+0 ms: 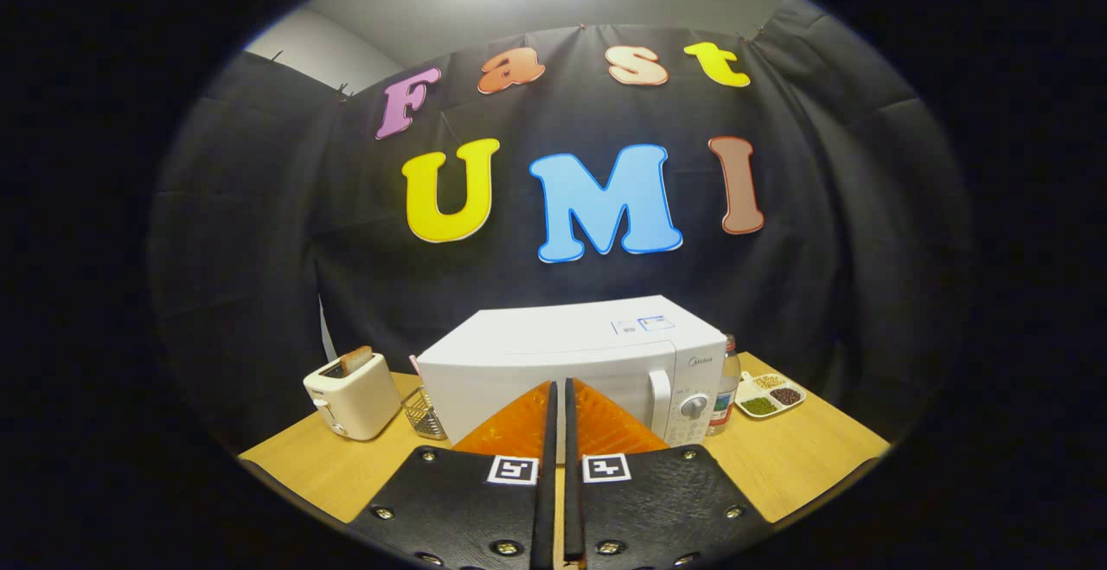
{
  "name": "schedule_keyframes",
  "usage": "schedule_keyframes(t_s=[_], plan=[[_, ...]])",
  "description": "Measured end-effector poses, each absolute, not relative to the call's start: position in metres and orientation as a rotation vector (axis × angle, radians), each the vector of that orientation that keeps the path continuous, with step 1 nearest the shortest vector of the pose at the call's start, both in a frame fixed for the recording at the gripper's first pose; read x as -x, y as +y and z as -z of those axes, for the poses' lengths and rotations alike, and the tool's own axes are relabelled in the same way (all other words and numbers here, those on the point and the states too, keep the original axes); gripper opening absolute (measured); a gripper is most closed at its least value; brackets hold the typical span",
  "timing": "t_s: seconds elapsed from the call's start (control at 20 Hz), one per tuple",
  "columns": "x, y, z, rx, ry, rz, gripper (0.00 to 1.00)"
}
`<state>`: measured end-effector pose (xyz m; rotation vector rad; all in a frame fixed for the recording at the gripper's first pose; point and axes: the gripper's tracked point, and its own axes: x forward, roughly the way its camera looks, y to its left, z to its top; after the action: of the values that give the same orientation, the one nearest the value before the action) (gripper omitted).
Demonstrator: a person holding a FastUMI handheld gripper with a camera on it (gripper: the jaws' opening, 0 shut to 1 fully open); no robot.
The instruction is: Open the microwave, put the food inside, and close the microwave door.
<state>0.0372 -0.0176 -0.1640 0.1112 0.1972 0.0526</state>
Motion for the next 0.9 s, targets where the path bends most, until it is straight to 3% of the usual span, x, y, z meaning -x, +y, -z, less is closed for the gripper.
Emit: schedule_keyframes(t_s=[0.45, 0.75, 0.9], plan=[[0.003, -0.003, 0.01, -0.078, 0.009, -0.089, 0.04], [0.003, -0.003, 0.003, -0.082, 0.011, -0.079, 0.04], [-0.003, -0.009, 0.01, -0.031, 0.017, -0.043, 0.99]])
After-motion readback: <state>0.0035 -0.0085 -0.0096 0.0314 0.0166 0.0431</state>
